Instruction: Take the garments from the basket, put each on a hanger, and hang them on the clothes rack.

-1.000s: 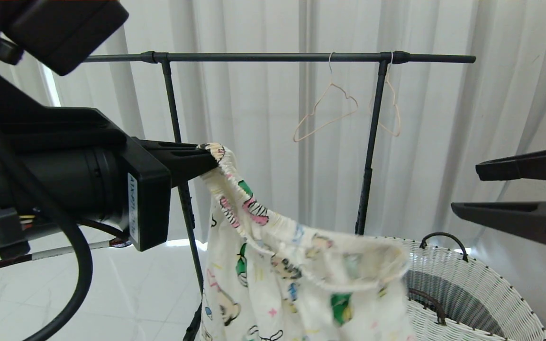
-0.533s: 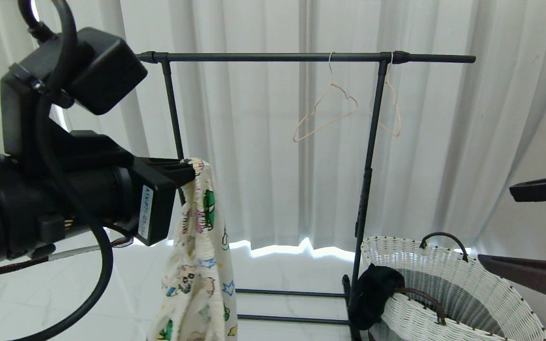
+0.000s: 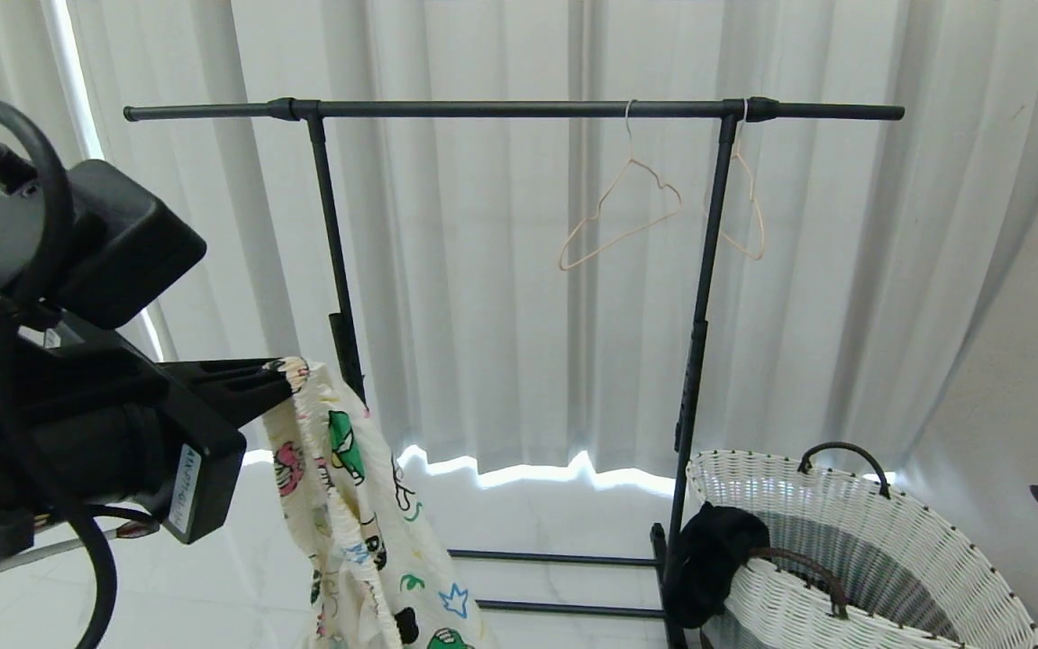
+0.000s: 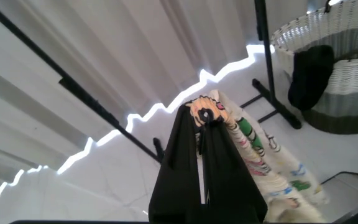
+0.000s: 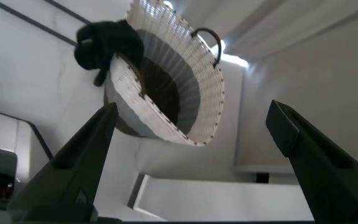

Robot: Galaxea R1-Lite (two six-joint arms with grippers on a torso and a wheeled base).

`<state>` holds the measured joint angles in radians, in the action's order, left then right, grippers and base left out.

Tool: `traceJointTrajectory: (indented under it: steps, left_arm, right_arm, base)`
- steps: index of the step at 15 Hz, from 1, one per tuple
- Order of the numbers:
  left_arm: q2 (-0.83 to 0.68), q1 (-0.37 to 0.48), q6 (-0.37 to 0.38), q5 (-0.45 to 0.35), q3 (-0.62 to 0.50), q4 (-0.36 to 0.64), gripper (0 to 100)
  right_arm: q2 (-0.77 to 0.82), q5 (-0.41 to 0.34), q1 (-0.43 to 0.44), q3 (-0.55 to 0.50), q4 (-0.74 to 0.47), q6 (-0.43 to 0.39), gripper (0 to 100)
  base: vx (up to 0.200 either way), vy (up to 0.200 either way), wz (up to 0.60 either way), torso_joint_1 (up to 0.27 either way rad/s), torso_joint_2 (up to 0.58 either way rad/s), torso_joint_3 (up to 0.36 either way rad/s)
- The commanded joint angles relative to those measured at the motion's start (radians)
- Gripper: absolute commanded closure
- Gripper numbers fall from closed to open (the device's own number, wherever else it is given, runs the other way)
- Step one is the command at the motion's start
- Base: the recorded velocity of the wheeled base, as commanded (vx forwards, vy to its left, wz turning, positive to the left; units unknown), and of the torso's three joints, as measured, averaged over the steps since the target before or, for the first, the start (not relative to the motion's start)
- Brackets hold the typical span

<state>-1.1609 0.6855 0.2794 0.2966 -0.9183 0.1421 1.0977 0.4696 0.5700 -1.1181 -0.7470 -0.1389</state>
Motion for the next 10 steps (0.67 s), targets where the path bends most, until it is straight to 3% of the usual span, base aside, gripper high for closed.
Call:
traceJointTrajectory:
  steps: [1,3,5,7,10]
  left_arm:
    - [0.021,-0.046,0.017,0.003,0.042,-0.001,100]
    - [0.044,-0.049,0.04,0.004,0.07,-0.001,100]
    - [0.075,-0.049,0.041,0.004,0.108,-0.001,100]
    - [0.095,-0.061,0.041,0.004,0.121,-0.001,100]
    - [0.095,-0.101,0.041,0.004,0.119,-0.001,100]
  right_arm:
    - [-0.041,0.0,-0.047,0.049,0.012,0.004,0]
    - [-0.062,-0.008,-0.084,0.09,0.08,0.013,0]
    - [-0.073,-0.051,-0.102,0.119,0.186,0.081,0]
    - [-0.071,-0.083,-0.102,0.115,0.25,0.124,0]
    - [-0.071,-0.085,-0.105,0.115,0.264,0.125,0]
  base:
    - [0.0,0.0,0.0,0.0,0.0,0.0]
    - [0.0,0.0,0.0,0.0,0.0,0.0]
    - [0.0,0.0,0.0,0.013,-0.04,-0.023]
    - [0.0,0.0,0.0,0.095,-0.29,-0.183]
    - [0.0,0.0,0.0,0.152,-0.42,-0.264]
